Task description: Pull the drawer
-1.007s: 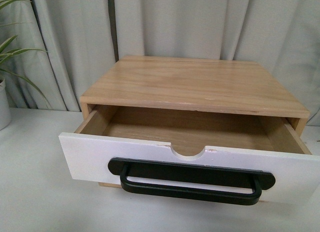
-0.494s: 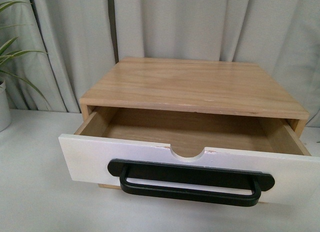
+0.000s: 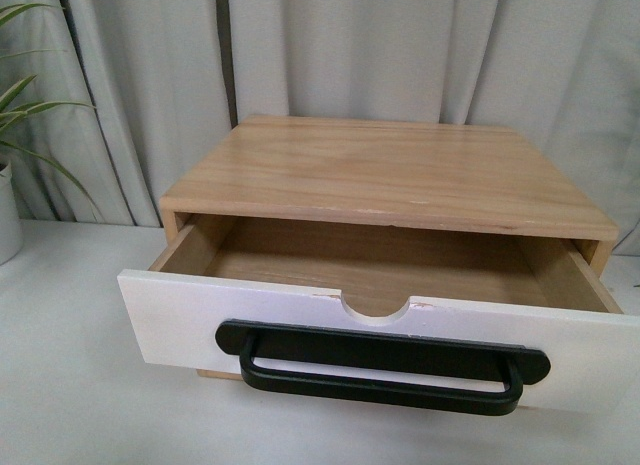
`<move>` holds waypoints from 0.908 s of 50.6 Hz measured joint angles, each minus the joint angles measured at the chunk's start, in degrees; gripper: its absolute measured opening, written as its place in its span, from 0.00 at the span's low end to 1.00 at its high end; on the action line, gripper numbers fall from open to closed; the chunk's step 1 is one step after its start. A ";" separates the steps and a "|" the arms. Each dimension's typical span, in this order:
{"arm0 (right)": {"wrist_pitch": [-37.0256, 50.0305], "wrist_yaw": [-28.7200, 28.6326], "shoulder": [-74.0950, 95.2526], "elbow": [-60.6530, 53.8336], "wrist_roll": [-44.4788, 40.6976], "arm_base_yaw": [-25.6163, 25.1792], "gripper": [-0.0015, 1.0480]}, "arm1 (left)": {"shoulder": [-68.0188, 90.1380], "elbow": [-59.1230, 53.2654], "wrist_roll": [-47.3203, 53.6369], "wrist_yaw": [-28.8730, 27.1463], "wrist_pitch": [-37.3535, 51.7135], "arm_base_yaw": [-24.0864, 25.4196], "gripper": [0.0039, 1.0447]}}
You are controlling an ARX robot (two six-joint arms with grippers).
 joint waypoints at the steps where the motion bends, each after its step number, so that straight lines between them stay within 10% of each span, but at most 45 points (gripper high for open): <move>1: 0.00 0.00 0.00 0.00 0.00 0.00 0.47 | 0.02 0.00 0.00 0.00 0.00 0.00 0.58; 11: 0.00 0.00 0.00 0.00 0.00 0.00 0.82 | 0.00 0.00 0.02 0.00 0.00 0.00 0.95; 15: 0.00 0.00 0.00 0.00 0.04 0.00 0.93 | 0.00 0.00 0.04 0.00 0.00 0.00 0.94; 46: 0.00 0.00 0.00 0.00 0.04 0.00 0.91 | 0.00 0.00 0.04 0.02 0.00 0.00 0.95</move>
